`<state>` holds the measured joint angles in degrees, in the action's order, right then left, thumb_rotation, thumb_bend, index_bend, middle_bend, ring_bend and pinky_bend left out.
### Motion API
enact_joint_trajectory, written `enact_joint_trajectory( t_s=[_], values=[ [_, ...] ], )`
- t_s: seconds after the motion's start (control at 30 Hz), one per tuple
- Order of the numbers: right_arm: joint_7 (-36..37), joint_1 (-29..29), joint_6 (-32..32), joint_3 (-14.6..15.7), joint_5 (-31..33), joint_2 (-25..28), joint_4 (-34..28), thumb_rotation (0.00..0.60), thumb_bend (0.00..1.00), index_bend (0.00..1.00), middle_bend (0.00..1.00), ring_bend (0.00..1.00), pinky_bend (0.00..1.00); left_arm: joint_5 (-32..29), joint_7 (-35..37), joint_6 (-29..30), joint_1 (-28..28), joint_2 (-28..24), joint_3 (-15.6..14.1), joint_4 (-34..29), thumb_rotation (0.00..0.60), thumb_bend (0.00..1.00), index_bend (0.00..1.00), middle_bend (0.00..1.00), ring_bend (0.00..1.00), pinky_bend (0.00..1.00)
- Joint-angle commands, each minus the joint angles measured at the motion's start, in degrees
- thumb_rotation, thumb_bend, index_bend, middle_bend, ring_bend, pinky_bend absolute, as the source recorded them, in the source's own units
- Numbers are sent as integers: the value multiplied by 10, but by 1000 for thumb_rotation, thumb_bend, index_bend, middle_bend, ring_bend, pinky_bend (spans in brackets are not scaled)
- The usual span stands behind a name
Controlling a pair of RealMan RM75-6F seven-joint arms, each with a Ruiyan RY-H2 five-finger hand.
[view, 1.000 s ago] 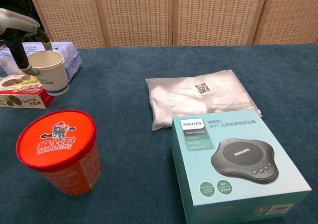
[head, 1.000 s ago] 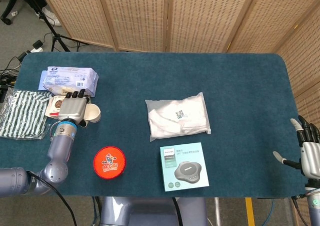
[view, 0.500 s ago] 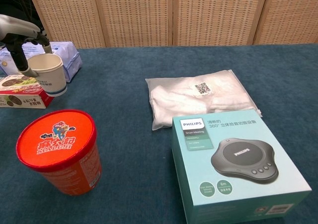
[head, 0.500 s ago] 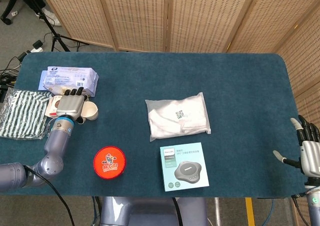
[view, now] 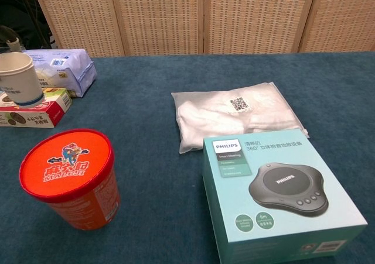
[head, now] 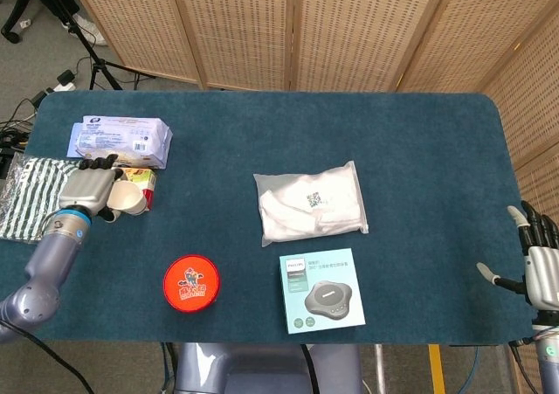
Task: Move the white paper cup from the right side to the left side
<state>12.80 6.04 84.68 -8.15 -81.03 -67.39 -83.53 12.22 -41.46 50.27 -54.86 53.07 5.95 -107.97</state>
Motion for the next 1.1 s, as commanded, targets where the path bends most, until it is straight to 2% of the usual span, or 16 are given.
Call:
enact_joint_trajectory(
  t_s=[0.03,0.23,0.63,1.1],
  values=[
    [-2,0,1,0,-2,0,-2,600,182,81,0,0,0,33,21,-9,23,-24,-21,-5,600,305,403,0,0,0],
    [-14,1,-1,3,-5,-2,-6,600,182,81,0,0,0,63,67,-34,57,-30,-45,32,600,305,403,0,0,0],
    [-27,3,-8,2,-1,-5,-8,600,183,80,0,0,0,127,138,-78,88,13,-56,122,600,304,403,0,0,0],
    [-21,2,-7,1,-2,-5,-6,600,182,81,0,0,0,137,160,-87,84,54,-72,166,600,302,403,0,0,0]
  ],
)
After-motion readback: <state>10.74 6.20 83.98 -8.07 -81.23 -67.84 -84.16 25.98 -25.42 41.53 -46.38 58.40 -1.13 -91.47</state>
